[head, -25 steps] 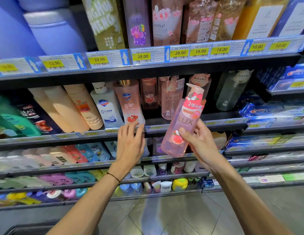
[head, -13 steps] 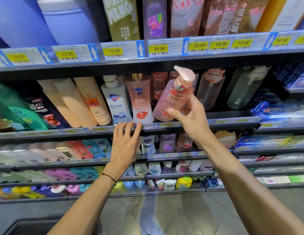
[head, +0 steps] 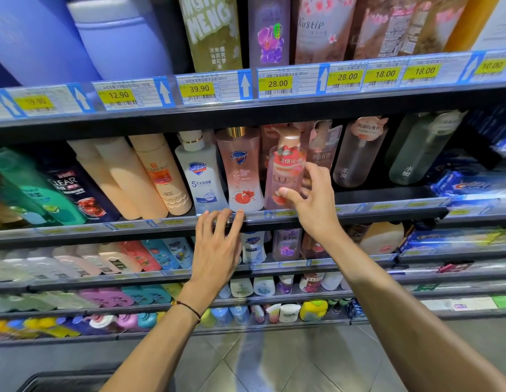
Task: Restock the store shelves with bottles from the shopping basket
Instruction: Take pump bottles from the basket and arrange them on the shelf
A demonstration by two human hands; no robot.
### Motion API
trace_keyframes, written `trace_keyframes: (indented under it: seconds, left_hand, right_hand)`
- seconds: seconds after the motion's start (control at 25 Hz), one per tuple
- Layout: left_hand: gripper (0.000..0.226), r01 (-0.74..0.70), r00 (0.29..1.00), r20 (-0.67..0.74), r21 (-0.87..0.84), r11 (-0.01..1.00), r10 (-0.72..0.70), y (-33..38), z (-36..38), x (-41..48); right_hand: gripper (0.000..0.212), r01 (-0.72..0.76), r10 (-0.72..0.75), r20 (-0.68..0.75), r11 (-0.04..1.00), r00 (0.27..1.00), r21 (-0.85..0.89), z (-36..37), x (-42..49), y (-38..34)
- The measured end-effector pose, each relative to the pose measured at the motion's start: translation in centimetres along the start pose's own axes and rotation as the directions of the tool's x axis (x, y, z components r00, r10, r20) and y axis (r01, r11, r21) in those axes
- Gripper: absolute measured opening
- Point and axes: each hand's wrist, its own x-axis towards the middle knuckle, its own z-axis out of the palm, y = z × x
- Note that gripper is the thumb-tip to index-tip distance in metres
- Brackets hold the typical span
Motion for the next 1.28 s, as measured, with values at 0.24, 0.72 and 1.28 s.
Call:
trace_keyframes:
  seconds: [0.24, 0.72, 1.28]
  left_hand:
    - [0.052, 0.020, 1.000, -0.021, -0.025, 0.999, -0.021, 0.5, 0.3, -0.1]
    - [0.054, 0.033, 0.999, -0.034, -0.011, 0.999, -0.033, 0.7, 0.7, -0.3]
    - [0.057, 0.048, 0.999, -0.008, 0.012, 0.999, -0.048, 1.0, 0.4, -0.2]
  right_hand:
    - [0.049, -0.073, 0.059, -0.091, 0.984, 0.994, -0.161, 1.4, 0.5, 0.1]
    - [0.067, 0.037, -0.143, -0.195, 0.883, 0.970, -0.467, 2.7, -0.7, 1.1]
    - [0.049, 0.028, -0.193, -0.223, 0.812, 0.955, -0.583, 4.4, 0.0, 1.3]
